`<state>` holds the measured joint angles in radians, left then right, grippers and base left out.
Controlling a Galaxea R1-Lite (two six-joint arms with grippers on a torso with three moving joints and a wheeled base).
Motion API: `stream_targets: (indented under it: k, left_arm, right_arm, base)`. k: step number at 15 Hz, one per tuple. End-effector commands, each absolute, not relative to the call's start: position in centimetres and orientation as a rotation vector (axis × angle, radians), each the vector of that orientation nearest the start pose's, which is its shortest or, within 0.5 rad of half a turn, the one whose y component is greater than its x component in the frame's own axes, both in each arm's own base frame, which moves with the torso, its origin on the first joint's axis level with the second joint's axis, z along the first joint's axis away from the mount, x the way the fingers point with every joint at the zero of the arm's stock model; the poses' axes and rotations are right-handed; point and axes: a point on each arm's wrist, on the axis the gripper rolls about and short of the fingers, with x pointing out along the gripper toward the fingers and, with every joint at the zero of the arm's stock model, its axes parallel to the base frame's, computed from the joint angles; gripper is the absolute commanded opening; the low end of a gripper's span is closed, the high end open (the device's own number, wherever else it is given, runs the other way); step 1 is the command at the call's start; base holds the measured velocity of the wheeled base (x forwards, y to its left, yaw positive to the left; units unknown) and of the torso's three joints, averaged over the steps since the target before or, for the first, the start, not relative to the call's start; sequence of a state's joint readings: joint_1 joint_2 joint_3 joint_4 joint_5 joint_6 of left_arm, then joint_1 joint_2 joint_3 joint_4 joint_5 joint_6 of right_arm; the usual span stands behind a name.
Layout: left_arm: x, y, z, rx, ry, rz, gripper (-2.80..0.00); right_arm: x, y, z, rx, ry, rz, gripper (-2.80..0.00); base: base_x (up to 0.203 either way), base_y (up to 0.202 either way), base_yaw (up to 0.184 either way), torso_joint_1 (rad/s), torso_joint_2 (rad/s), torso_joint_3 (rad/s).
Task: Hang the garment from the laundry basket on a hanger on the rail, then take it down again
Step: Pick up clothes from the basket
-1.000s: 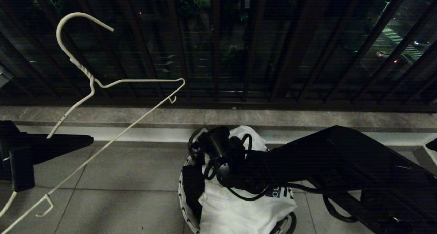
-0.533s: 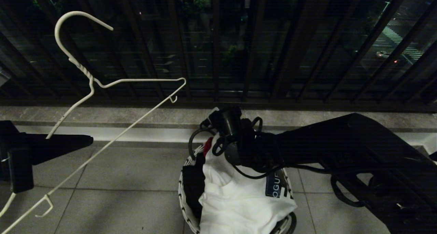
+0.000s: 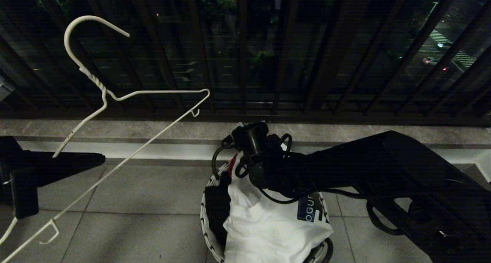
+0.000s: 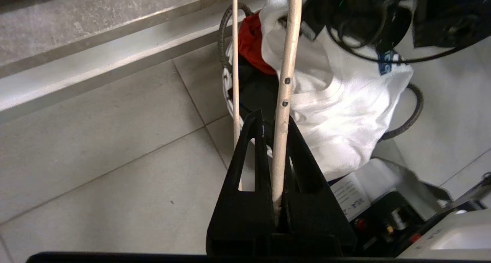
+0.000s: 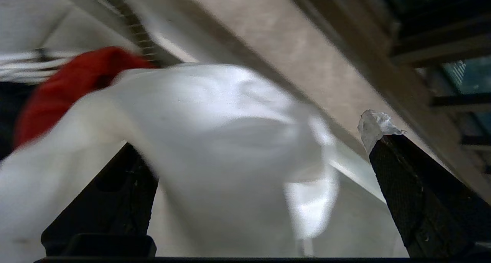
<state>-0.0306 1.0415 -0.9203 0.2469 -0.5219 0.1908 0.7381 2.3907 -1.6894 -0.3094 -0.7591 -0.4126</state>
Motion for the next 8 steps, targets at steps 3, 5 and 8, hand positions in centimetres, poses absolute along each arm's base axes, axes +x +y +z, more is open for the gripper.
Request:
stream_targets:
  k: [3, 5, 8]
  left_arm:
    - [12.4, -1.5, 27.6, 0.098, 0.312, -0.582, -2.80]
    - [12.3, -1.5, 27.6, 0.098, 0.310, -0.582, -2.80]
    - [12.3, -1.5, 27.6, 0.098, 0.310, -0.582, -2.80]
  right_arm:
    - [37.4, 32.4, 9.0, -0.716, 0.323, 0.050, 0.00]
    - [37.5, 32.6, 8.6, -0.721, 0.326, 0.052, 0.00]
    - [38.4, 33.4, 9.6, -0.694, 0.281, 0.044, 0.00]
  base:
    - [0.000, 0.000, 0.000, 0.000, 0.00, 0.000]
    - [0.000, 0.000, 0.000, 0.000, 0.00, 0.000]
    - [0.000, 0.000, 0.000, 0.000, 0.00, 0.000]
